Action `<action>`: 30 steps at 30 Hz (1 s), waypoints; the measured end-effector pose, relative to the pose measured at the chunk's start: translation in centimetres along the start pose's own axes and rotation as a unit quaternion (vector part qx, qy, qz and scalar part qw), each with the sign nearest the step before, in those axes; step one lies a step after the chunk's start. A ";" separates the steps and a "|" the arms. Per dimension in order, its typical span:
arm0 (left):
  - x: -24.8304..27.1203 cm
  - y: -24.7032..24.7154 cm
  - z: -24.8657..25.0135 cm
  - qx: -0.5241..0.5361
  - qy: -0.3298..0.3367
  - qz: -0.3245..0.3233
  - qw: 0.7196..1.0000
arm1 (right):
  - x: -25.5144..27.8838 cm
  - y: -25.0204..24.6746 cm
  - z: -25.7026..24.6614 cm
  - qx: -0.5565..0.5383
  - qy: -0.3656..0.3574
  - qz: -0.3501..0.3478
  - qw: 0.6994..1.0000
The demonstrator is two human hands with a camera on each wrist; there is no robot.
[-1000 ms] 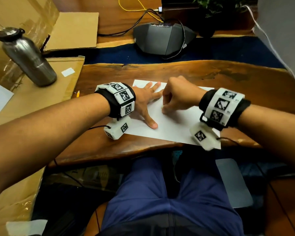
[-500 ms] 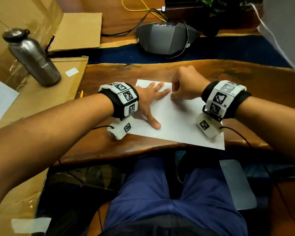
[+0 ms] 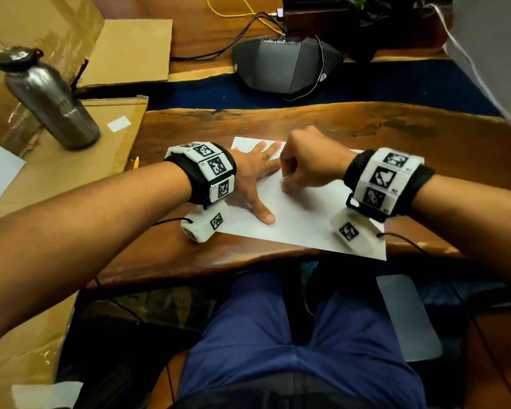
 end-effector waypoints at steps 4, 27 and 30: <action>0.0 0.0 0.2 -0.003 -0.006 0.003 1.000 | -1.6 -1.4 2.2 0.013 0.056 0.050 0.997; -0.1 0.2 -0.2 0.014 -0.010 -0.001 1.000 | -2.9 -1.0 2.6 -0.008 0.017 0.058 0.998; 0.2 0.0 0.1 0.015 -0.012 -0.004 1.000 | -1.8 -0.7 1.7 -0.005 -0.014 -0.005 1.000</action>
Point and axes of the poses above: each hand's wrist, its own x-axis away from the middle knuckle, its own y-axis out of the palm, z = x × y, the point moved 1 cm from there along -x, towards the middle knuckle
